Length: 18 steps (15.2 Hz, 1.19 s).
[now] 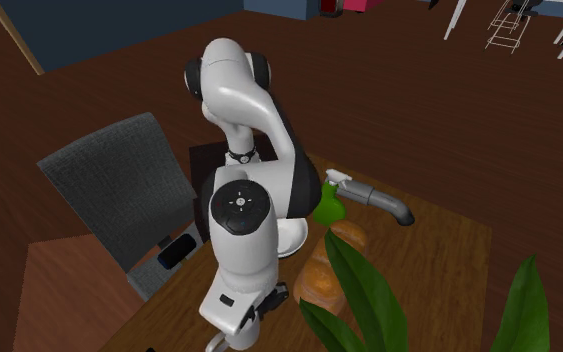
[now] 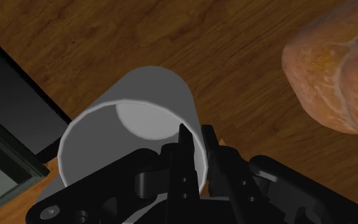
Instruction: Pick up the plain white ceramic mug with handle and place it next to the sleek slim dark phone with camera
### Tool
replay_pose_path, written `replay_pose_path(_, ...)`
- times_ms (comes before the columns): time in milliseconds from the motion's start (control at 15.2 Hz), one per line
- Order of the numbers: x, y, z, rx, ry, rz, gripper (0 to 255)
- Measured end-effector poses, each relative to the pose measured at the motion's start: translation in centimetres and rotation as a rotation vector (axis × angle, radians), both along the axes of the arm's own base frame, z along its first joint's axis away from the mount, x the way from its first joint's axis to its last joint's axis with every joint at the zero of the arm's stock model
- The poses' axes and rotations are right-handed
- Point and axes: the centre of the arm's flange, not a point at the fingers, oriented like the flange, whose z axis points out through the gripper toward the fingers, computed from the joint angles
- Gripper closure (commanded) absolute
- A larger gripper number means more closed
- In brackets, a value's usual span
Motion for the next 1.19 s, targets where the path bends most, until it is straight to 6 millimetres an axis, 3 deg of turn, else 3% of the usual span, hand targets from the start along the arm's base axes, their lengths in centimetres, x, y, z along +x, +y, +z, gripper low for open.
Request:
replay_pose_path(792, 0.0, -0.2, -6.3, 0.0, 0.0, 0.0, 255)
replay_pose_path(1188, 0.0, -0.2, -7.0, 0.0, 0.0, 0.0, 255)
